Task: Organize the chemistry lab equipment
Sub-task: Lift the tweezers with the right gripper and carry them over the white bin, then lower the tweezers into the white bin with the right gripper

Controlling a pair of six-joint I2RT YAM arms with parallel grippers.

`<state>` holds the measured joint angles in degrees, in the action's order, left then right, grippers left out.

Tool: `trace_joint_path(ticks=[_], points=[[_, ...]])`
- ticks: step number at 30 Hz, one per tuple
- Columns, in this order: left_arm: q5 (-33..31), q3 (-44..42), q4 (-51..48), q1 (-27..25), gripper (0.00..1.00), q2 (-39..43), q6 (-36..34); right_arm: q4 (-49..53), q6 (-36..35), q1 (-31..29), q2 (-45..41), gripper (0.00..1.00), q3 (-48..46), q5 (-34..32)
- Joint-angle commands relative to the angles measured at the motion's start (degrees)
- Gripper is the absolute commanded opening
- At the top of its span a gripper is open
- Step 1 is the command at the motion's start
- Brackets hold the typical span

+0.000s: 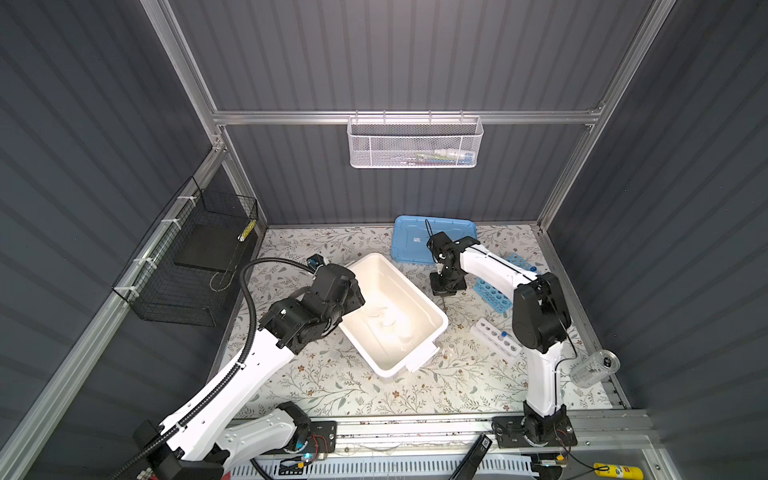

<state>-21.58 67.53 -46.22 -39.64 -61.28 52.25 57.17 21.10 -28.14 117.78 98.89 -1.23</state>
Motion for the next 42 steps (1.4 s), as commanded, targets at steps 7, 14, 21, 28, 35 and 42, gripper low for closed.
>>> trace_joint_path(ticks=[7,14,21,28,35,42], points=[[-2.49,-0.76,-1.40,0.17,0.67,1.93,1.01,9.82,-1.33,0.48,-6.29,0.00,9.49,-0.57],[-5.23,0.80,-4.72,0.18,0.67,3.33,1.28,16.44,-0.95,0.18,-6.95,0.00,22.66,3.00],[-6.63,1.57,-5.55,0.70,0.68,2.45,1.10,19.83,-1.27,-3.81,-5.77,0.00,32.88,5.99],[-5.24,3.19,-7.63,3.77,0.69,0.70,0.79,23.40,-0.73,-9.41,-0.70,0.00,42.87,7.14],[-2.80,5.40,-9.59,8.57,0.69,-1.58,-1.12,21.17,-0.82,-15.54,2.08,0.00,42.50,7.65],[1.17,6.57,-10.03,14.38,0.69,-4.11,-3.47,18.34,-0.91,-19.77,5.73,0.00,42.13,8.22]])
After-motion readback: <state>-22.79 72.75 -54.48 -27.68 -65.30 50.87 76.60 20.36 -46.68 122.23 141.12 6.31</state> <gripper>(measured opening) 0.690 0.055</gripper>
